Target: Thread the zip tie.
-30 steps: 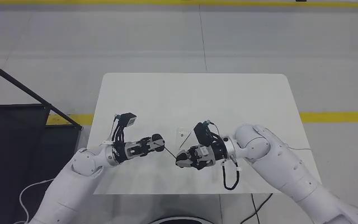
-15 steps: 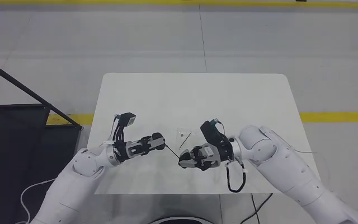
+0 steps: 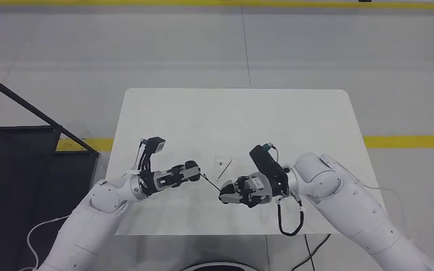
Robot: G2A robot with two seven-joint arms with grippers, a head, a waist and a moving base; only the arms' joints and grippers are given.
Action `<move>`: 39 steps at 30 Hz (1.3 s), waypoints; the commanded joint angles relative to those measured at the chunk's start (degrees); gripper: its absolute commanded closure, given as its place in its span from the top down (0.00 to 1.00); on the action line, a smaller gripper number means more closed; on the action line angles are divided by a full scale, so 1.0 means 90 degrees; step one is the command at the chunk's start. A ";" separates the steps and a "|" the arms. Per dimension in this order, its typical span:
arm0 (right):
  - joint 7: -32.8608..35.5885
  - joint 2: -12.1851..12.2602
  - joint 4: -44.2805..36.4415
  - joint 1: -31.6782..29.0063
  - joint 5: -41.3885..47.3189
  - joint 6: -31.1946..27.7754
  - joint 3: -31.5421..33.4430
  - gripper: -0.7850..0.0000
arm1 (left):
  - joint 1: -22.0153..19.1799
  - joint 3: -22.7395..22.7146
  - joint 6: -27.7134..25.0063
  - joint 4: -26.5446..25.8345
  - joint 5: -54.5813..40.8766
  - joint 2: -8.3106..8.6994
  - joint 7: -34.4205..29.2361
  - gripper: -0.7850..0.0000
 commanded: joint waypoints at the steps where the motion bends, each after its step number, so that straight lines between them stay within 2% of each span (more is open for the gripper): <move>1: 0.0000 0.0008 -0.0044 -0.0066 -0.0020 0.0000 0.0098 0.00 | -0.0005 0.0011 -0.0007 0.0030 0.0003 -0.0007 0.0005 0.00; 27: 0.0000 0.0014 -0.0504 -0.0623 0.0021 0.0000 0.0798 0.00 | -0.0094 0.0149 0.0020 0.0272 0.0122 -0.0085 0.0004 0.00; 39: 0.0001 0.0035 -0.0524 -0.0603 0.0002 0.0000 0.0669 0.00 | -0.0092 0.0149 0.0009 0.0285 0.0111 -0.0106 -0.0004 0.00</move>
